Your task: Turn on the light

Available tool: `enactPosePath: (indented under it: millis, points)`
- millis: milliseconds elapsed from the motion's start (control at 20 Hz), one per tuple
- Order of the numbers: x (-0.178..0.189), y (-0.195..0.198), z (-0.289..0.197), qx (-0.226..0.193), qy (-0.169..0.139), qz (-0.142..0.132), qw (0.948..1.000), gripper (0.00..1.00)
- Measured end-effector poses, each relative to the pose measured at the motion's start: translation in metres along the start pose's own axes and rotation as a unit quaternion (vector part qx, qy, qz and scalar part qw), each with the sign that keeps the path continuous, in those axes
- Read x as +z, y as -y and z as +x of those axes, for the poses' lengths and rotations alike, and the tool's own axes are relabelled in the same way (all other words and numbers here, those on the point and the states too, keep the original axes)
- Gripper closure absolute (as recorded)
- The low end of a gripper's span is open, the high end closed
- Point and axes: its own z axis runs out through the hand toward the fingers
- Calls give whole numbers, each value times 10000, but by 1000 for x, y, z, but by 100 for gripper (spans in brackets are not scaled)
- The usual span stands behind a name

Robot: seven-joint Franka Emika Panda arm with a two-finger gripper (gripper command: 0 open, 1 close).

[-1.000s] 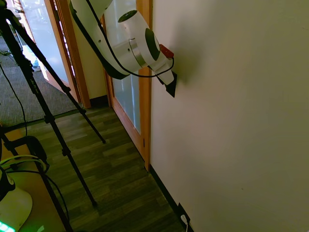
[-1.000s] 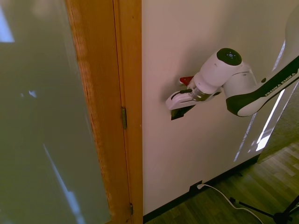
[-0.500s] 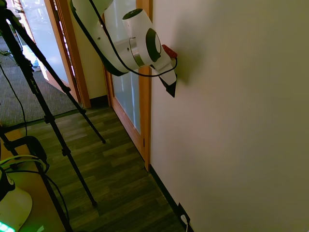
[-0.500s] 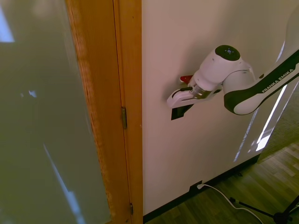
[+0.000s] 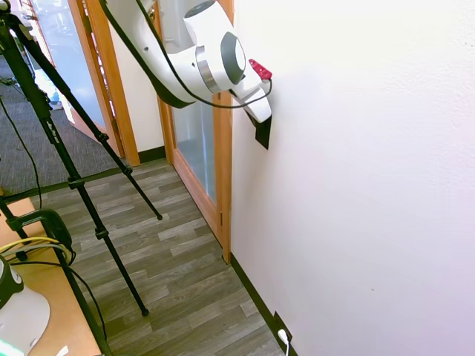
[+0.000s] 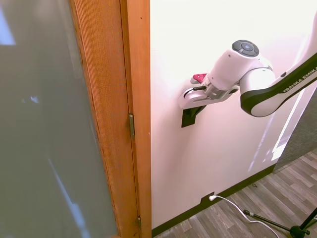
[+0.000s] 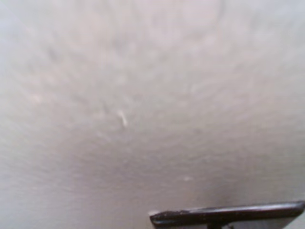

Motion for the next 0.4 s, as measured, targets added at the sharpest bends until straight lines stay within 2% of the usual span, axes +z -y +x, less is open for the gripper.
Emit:
enactPosePath:
  millis: [200, 400]
  points:
    - [-42, -5, 3, 64, -201, 128, 9997, 100]
    - [-64, -10, 8, 95, -318, 158, 9993, 100]
